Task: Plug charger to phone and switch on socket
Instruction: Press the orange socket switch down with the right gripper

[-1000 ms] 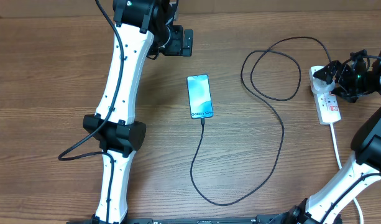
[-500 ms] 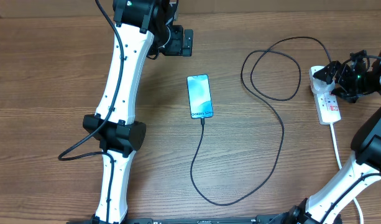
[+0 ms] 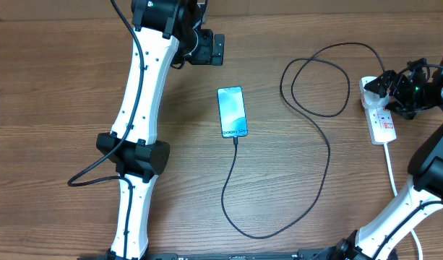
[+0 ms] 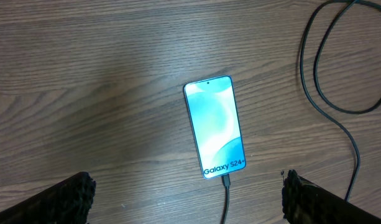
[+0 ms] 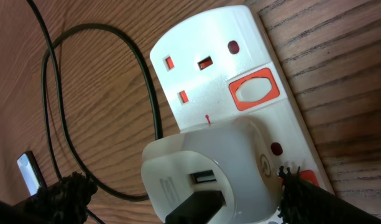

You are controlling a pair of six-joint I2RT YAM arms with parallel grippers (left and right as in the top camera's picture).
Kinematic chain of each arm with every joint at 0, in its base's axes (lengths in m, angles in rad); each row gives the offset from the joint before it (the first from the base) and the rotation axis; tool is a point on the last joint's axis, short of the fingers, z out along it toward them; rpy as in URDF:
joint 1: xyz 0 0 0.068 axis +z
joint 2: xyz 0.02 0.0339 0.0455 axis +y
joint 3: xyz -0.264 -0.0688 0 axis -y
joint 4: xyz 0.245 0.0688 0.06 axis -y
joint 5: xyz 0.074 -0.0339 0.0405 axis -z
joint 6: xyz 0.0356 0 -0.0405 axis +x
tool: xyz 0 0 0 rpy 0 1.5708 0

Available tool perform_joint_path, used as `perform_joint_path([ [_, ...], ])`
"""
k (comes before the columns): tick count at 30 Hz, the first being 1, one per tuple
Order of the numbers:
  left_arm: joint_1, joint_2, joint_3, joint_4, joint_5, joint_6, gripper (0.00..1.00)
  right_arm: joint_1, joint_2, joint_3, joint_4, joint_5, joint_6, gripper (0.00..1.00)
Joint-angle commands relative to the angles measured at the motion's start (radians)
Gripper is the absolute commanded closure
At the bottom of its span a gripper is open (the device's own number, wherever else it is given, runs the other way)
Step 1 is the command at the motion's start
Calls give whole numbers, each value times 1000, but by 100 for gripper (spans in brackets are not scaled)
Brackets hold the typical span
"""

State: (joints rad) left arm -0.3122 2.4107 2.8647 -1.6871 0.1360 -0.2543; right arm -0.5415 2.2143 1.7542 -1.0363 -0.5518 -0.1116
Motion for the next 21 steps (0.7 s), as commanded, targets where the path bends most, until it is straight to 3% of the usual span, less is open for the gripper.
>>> perform_joint_path([
  [1, 5, -4, 17, -2, -14, 15, 0, 19, 12, -21, -5, -19, 11, 0],
  [21, 5, -4, 17, -2, -14, 15, 0, 37, 19, -39, -2, -26, 18, 0],
])
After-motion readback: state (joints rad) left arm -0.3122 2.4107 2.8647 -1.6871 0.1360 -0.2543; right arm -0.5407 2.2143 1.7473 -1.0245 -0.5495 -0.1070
